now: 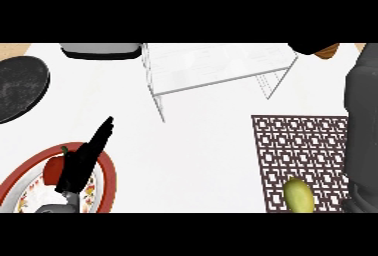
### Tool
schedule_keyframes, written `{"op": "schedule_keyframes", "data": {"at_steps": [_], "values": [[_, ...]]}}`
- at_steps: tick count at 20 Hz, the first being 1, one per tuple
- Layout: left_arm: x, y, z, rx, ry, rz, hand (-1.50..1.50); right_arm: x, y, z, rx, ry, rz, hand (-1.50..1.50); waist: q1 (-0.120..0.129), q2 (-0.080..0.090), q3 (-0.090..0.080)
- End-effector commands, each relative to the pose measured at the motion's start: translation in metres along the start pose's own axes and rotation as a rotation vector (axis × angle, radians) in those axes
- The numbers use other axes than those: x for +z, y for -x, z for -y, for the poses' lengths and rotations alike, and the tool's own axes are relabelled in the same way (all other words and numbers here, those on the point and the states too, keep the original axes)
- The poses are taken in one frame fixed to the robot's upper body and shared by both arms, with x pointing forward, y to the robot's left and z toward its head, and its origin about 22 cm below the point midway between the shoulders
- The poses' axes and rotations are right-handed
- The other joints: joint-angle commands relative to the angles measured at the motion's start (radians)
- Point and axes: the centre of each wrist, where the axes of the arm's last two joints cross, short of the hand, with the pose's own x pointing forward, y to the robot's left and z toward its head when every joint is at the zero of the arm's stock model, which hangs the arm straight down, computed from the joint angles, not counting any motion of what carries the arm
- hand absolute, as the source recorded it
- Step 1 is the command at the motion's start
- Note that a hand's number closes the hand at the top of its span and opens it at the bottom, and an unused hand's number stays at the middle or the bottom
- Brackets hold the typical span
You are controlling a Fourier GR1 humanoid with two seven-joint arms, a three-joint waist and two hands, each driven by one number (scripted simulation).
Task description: Pick the croissant from the placemat and place it in the tiered shelf
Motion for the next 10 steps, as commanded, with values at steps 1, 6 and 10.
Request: {"op": "schedule_keyframes", "data": {"at_steps": [1,6,10], "values": [[-0.007,0.008,0.004,-0.003,-0.001,-0.059,0.0,-0.029,-0.004,-0.012,0.002,-0.008,-0.009,1.5,-0.007,0.003,-0.003],[-0.008,-0.005,0.008,-0.006,0.021,-0.055,0.0,-0.067,-0.005,-0.046,0.054,-0.024,0.01,1.5,0.016,0.012,-0.003],[-0.005,0.014,0.012,0.004,0.023,-0.038,0.0,-0.084,-0.013,-0.057,0.073,-0.095,0.06,1.5,0.016,0.013,-0.004]]}}
